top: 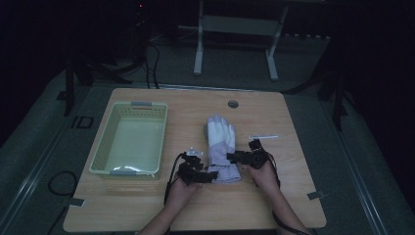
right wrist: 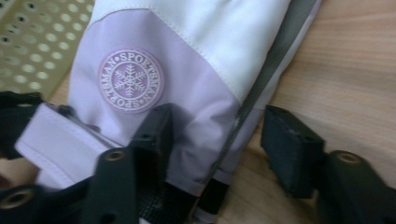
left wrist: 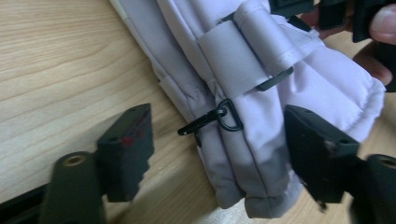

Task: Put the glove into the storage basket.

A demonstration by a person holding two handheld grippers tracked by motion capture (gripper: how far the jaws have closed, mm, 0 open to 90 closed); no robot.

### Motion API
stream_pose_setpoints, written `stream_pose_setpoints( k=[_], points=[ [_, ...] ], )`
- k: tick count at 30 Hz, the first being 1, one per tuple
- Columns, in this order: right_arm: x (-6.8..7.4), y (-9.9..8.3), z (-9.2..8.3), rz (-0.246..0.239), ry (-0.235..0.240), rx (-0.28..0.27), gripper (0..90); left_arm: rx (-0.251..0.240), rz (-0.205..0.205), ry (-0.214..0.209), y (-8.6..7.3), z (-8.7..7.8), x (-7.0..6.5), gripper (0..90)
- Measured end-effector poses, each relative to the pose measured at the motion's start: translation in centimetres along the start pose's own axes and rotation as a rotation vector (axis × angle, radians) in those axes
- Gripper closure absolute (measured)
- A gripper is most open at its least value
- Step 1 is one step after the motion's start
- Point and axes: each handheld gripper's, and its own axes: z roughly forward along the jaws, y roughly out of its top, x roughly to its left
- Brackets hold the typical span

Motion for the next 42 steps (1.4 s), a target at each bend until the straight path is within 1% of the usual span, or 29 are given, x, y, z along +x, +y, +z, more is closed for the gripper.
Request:
stream_pose_setpoints(
  k=[1,2,3,5,6,7,9,12,13,15,18,19,21,24,27,31,32,34,35,36,42],
  points=[
    [0.0,0.0,0.1,0.004,0.011,0.002,54.0,0.003,0.000,-0.021,0.0,0.1,0.1,34.4],
    [-0.1,0.0,0.1,0.012,0.022,0.005,57.6,0.008,-0.003,-0.039,0.0,0.1,0.2,39.1],
    [-0.2,0.0,0.1,0.019,0.034,0.009,60.1,0.011,-0.006,-0.050,0.0,0.2,0.2,43.0],
    [-0.2,0.0,0.1,0.034,0.041,0.018,65.7,0.016,-0.009,-0.060,0.1,0.2,0.3,48.3],
    [-0.1,0.1,0.1,0.036,0.037,0.022,69.5,0.014,-0.010,-0.063,0.1,0.2,0.2,52.0],
    [0.1,0.1,0.0,0.028,0.025,0.025,72.5,0.011,-0.003,-0.059,0.1,0.1,0.1,57.1],
    [0.6,0.2,0.0,-0.012,-0.008,0.023,76.4,0.013,0.009,-0.045,0.2,-0.1,-0.3,63.6],
    [1.4,0.2,-0.2,-0.052,-0.053,0.004,78.8,0.019,0.011,-0.034,0.4,-0.2,-0.5,69.3],
    [1.7,0.2,-0.3,-0.059,-0.063,-0.002,79.4,0.021,0.023,-0.028,0.5,-0.3,-0.7,70.1],
    [2.0,0.2,-0.5,-0.064,-0.072,-0.013,79.9,0.028,0.025,-0.031,0.6,-0.5,-0.8,71.5],
    [2.6,0.4,-0.9,-0.072,-0.082,-0.021,80.2,0.033,0.055,-0.020,1.0,-0.9,-1.1,72.5],
    [2.8,0.5,-1.0,-0.078,-0.085,-0.026,80.2,0.027,0.051,-0.024,1.1,-1.1,-1.1,72.6],
    [3.2,0.8,-1.3,-0.089,-0.092,-0.035,80.3,0.024,0.057,-0.024,1.3,-1.5,-1.2,72.7],
    [3.9,1.1,-1.8,-0.102,-0.095,-0.052,80.3,0.017,0.074,-0.034,1.7,-2.3,-1.4,72.7],
    [4.7,1.5,-2.4,-0.114,-0.095,-0.067,80.3,0.015,0.107,-0.031,2.1,-3.2,-1.6,72.6],
    [5.7,2.0,-3.2,-0.132,-0.099,-0.088,80.4,0.009,0.123,-0.034,2.7,-4.2,-1.9,72.5],
    [6.0,2.1,-3.3,-0.138,-0.098,-0.093,80.4,0.010,0.129,-0.029,2.9,-4.5,-2.0,72.5],
    [6.5,2.4,-3.6,-0.141,-0.102,-0.101,80.5,0.009,0.131,-0.030,3.1,-4.9,-2.0,72.6],
    [6.7,2.6,-3.6,-0.145,-0.105,-0.103,80.5,0.012,0.141,-0.026,3.3,-5.2,-2.0,72.6],
    [7.0,2.7,-3.7,-0.151,-0.110,-0.107,80.5,0.012,0.142,-0.027,3.4,-5.4,-2.0,72.7],
    [8.4,3.6,-3.9,-0.158,-0.114,-0.137,80.5,0.015,0.162,-0.017,4.3,-6.9,-1.6,72.7]
  ],
)
